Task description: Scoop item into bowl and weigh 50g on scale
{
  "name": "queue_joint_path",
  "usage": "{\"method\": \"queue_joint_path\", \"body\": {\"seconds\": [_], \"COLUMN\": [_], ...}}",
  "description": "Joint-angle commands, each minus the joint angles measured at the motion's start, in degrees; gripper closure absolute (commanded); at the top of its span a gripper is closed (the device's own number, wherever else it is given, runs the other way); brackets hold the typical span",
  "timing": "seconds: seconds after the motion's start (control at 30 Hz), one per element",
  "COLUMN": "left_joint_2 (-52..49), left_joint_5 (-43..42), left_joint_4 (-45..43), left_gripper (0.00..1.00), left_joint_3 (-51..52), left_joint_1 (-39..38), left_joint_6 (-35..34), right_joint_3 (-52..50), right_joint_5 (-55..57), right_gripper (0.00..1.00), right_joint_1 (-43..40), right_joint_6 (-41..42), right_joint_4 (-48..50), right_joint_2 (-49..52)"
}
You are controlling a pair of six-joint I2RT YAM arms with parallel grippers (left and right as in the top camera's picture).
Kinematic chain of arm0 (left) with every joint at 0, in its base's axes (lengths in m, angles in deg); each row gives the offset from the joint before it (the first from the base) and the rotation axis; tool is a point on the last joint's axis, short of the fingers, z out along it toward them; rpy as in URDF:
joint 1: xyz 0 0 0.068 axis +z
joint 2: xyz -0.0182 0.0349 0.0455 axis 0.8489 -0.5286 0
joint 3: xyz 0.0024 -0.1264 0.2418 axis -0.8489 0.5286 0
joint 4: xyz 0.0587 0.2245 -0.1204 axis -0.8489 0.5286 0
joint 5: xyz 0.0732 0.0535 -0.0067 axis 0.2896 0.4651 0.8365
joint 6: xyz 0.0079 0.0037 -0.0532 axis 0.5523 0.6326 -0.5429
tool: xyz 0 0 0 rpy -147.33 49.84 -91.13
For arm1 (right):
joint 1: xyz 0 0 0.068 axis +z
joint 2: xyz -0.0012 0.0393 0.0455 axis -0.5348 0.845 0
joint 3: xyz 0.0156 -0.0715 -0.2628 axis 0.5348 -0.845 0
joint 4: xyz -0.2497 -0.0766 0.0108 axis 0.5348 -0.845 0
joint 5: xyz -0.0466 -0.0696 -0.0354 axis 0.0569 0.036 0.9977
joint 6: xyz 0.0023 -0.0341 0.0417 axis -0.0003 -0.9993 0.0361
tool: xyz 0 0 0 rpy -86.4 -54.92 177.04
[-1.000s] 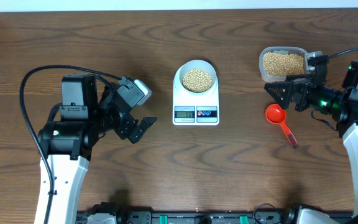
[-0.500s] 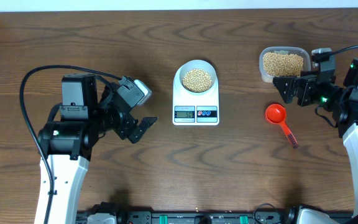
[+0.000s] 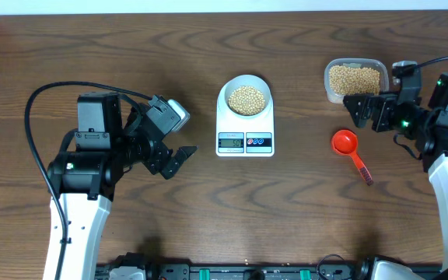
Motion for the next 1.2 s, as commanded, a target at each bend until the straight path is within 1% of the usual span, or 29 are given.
{"method": "queue_joint_path", "body": {"seconds": [0.0, 0.2, 0.33, 0.6, 0.7, 0.8, 0.9, 1.1, 1.17], "left_joint_2": [-0.1, -0.1, -0.1, -0.1, -0.1, -0.1, -0.1, -0.1, -0.1], "left_joint_5": [-0.1, -0.1, -0.1, -0.1, -0.1, -0.1, -0.1, -0.1, -0.1], "left_joint_4": [0.0, 0.0, 0.0, 0.0, 0.0, 0.0, 0.0, 0.0, 0.0], "left_gripper": [0.02, 0.02, 0.02, 0.02, 0.02, 0.02, 0.02, 0.02, 0.02], "left_joint_3": [-1.1, -1.1, -1.1, -1.1, -1.1, -1.1, -1.1, -1.1, -1.1], "left_joint_1": [0.3, 0.3, 0.3, 0.3, 0.3, 0.3, 0.3, 0.3, 0.3], "left_joint_6": [0.7, 0.7, 0.7, 0.7, 0.7, 0.7, 0.7, 0.7, 0.7], "right_joint_3": [1.0, 1.0, 1.0, 0.7, -0.7, -4.2, -9.9, -26.4, -30.0], "right_joint_5": [1.7, 2.8, 3.4, 10.2, 13.7, 15.9, 16.3, 20.2, 21.1], "right_gripper": [0.01, 0.01, 0.01, 0.01, 0.01, 0.01, 0.01, 0.01, 0.01], "right_joint_1": [1.6, 2.7, 3.7, 7.8, 9.7, 11.6, 12.6, 12.4, 12.4], "right_joint_6": [1.2, 1.1, -0.4, -0.5, -0.5, -0.5, -0.5, -0.6, -0.7], "right_joint_4": [-0.2, -0.2, -0.3, -2.6, -2.6, -2.3, 1.1, 15.0, 17.5], "right_joint_2": [-0.7, -2.1, -3.8, -7.6, -11.5, -17.0, -23.2, -38.6, -42.2]}}
